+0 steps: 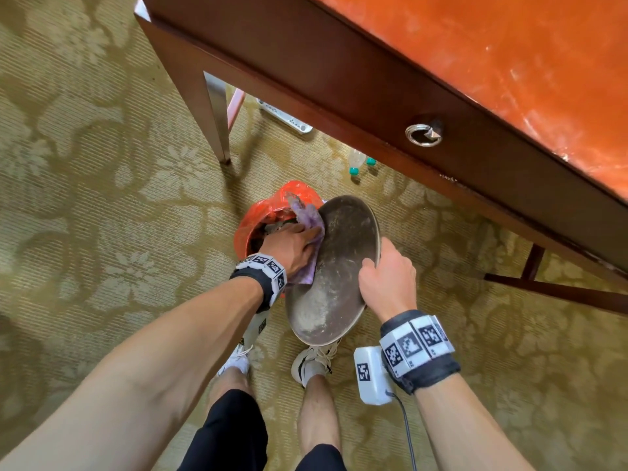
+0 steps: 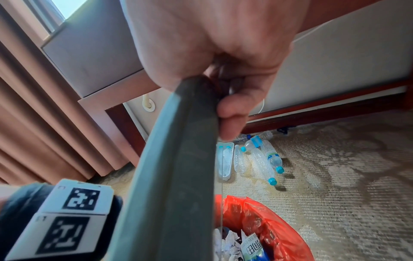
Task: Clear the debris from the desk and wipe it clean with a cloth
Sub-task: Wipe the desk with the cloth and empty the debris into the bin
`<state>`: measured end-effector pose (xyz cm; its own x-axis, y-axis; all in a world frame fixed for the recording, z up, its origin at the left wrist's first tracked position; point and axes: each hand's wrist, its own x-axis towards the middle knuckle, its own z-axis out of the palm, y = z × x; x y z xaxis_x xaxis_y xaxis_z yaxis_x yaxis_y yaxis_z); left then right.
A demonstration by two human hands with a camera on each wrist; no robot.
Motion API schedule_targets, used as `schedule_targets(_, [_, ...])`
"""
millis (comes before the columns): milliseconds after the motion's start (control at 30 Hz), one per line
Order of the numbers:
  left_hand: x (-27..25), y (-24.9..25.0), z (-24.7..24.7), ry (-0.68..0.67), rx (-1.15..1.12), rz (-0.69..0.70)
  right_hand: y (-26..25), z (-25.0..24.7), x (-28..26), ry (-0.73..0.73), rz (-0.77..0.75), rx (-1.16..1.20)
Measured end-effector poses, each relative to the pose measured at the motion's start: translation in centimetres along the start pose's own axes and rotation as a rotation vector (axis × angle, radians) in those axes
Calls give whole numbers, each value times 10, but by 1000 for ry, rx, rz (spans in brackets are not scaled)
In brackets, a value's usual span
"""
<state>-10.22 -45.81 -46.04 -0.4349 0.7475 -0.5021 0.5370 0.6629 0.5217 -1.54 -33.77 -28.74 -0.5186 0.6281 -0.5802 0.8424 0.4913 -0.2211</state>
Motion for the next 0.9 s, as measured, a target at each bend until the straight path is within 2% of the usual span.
schedule_targets(100, [5,5,6,-1,0,-64,4,-1,1,-8,-29,-26])
schedule_targets(333, [-2,-6,29,-244,62,-125,11,-6,5,43,-30,-15])
schedule_targets(400, [-7,-9,32,-274,57,-139,10,-6,7,37,-41,-41])
schedule_targets(500, [-10,-11,28,-237,58,-169,10,-4,8,23,-56,-85])
schedule_targets(733, [14,2,1,-16,36,-75,11,1,0,-22,-84,-168])
schedule_targets(833, [22,12,2,-8,21,-26,13,1,1,-34,-95,-171])
schedule_targets(900, [25,14,4,20,-1,-77,15,-1,1,-40,-111,-175])
